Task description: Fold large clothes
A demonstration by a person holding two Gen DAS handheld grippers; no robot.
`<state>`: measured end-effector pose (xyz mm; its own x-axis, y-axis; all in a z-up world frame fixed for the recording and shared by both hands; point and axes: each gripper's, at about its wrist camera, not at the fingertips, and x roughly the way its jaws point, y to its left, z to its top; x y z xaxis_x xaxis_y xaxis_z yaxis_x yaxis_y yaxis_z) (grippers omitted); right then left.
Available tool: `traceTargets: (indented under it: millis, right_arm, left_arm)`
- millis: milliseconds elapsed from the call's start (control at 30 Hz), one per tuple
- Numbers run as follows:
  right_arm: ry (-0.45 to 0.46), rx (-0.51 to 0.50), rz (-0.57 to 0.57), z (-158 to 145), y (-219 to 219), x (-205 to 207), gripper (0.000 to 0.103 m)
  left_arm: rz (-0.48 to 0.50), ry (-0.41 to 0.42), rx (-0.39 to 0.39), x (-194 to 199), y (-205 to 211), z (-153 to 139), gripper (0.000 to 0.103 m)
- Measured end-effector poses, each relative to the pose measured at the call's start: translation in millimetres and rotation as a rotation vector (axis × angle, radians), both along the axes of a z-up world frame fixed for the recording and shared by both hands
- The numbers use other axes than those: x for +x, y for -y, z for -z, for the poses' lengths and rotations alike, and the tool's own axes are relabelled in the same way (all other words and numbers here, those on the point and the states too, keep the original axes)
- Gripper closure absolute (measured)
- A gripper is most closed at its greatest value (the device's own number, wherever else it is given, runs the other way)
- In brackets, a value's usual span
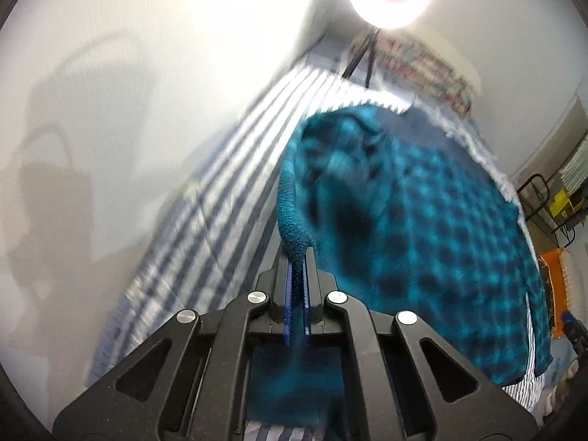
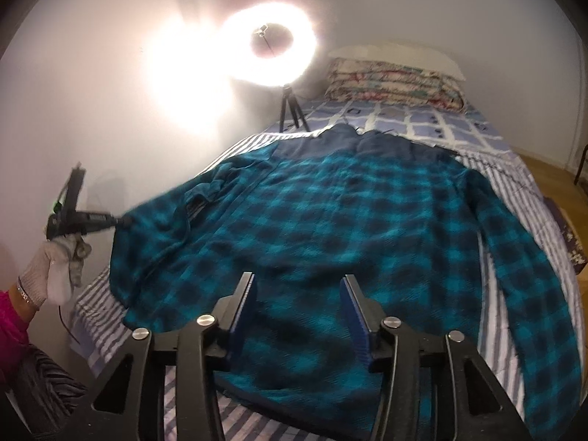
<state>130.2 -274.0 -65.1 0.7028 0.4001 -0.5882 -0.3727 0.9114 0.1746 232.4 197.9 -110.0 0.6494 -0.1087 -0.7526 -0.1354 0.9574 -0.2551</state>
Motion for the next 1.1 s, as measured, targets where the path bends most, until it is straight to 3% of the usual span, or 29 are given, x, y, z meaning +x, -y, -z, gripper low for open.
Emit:
traceTargets:
  millis: [167,400,633,833,900,933,967,1100]
  right_arm:
    - [-0.045,0.059,-0.055,-7,-9,19,0.055]
    - [-0.044,0.098,-0.161,-31,-49,89,0.055]
    - [-0.186,0.231,-0.236,-14,-86,178,0.055]
    - [-0.277,0.285,-0.267,14,-110,239,0.055]
    - [-0.299,0.288,-0.258,21,-115,255,0.055]
    - [-0.313,0.288,-0.254,27,-118,263,0.055]
    - [-0.324,0.281,-0.249,33,-120,270,0.055]
    - [-0.336,0.25,-0.254,44,-127,288,0.055]
  left_arm:
    - [0.056,0.095,0.022,-9,19,-35,0.101]
    - [0.238,0.12,0.054,-14,86,-42,0.101]
    - [0.454,0.01,0.078,-17,163,1,0.101]
    - [0.56,-0.091,0.128,-23,190,31,0.1]
    - [0.602,-0.122,0.156,-29,196,35,0.088]
    - [0.617,-0.127,0.148,-34,194,33,0.071]
    - [0.62,-0.121,0.136,-37,190,31,0.06]
    - [0.582,-0.103,0.065,-40,157,16,0.06]
